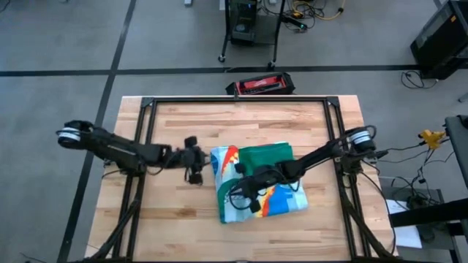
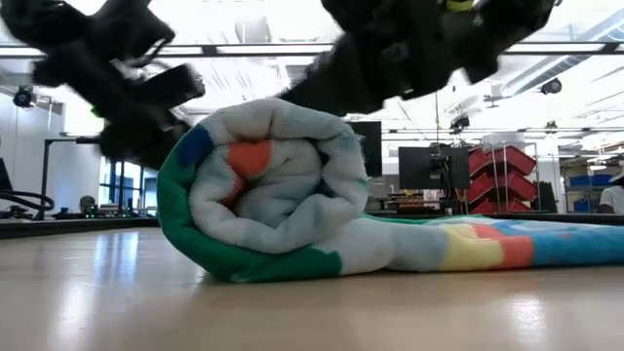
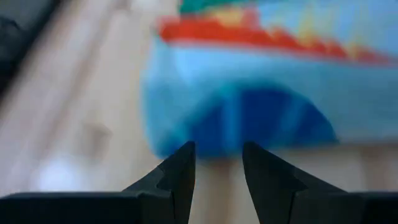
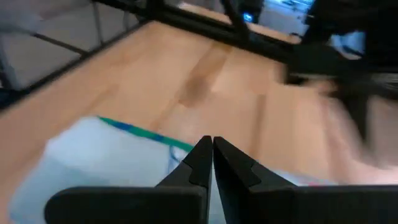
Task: Roll towel
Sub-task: Roll the multi-color dinosaur print towel
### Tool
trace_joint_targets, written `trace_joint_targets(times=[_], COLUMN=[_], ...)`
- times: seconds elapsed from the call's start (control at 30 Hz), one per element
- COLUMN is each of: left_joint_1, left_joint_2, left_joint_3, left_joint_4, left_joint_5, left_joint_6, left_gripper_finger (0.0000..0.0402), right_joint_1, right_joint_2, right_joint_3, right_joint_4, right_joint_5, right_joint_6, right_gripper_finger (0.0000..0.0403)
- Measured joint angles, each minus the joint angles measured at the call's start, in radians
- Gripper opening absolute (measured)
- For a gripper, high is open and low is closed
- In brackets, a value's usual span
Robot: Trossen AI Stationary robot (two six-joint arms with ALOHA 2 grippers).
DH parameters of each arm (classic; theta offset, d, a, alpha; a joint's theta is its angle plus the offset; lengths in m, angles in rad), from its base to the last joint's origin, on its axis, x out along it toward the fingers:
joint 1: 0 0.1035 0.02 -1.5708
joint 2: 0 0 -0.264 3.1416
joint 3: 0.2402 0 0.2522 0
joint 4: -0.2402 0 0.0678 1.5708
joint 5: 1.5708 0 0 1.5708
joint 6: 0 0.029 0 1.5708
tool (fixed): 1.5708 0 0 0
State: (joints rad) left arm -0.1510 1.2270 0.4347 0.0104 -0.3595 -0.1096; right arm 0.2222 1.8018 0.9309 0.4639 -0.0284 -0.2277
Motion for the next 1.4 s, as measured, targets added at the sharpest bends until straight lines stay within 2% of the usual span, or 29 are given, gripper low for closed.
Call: trace_joint_targets(times=[0.07, 0.17, 0.3, 0.47, 0.57, 0.67, 0.8, 1.03, 1.23, 1.4], left_joint_1=[-0.061, -0.145, -0.207, -0.213, -0.213, -0.213, -0.215, -0.215, -0.220, -0.230], left_joint_2=[0.008, 0.039, 0.101, 0.221, 0.300, 0.369, 0.434, 0.429, 0.425, 0.419], left_joint_3=[-0.055, -0.115, -0.147, -0.135, -0.112, -0.088, -0.061, -0.050, -0.050, -0.035], left_joint_4=[0.035, 0.110, 0.225, 0.381, 0.394, 0.424, 0.465, 0.452, 0.450, 0.437], left_joint_5=[-0.006, -0.068, -0.144, -0.148, -0.147, -0.151, -0.163, -0.140, -0.108, -0.097], left_joint_6=[-0.092, -0.203, -0.254, -0.252, -0.276, -0.332, -0.348, -0.347, -0.368, -0.386], left_gripper_finger=[0.0118, 0.0118, 0.0118, 0.0123, 0.0132, 0.0146, 0.0164, 0.0183, 0.0199, 0.0233], right_joint_1=[0.000, -0.005, -0.023, -0.048, -0.064, -0.088, -0.118, -0.132, -0.132, -0.132], right_joint_2=[-0.050, -0.124, -0.186, -0.222, -0.224, -0.217, -0.219, -0.271, -0.231, -0.187], right_joint_3=[-0.020, -0.056, -0.114, -0.156, -0.156, -0.155, -0.157, -0.155, -0.179, -0.182], right_joint_4=[-0.133, -0.329, -0.508, -0.605, -0.619, -0.631, -0.681, -0.695, -0.698, -0.685], right_joint_5=[0.051, 0.109, 0.116, 0.110, 0.109, 0.101, 0.100, 0.021, 0.031, 0.028], right_joint_6=[0.017, 0.066, 0.172, 0.186, 0.179, 0.182, 0.147, 0.149, 0.176, 0.202], right_gripper_finger=[0.0002, 0.0002, 0.0002, 0.0002, 0.0010, 0.0041, 0.0105, 0.0202, 0.0257, 0.0290])
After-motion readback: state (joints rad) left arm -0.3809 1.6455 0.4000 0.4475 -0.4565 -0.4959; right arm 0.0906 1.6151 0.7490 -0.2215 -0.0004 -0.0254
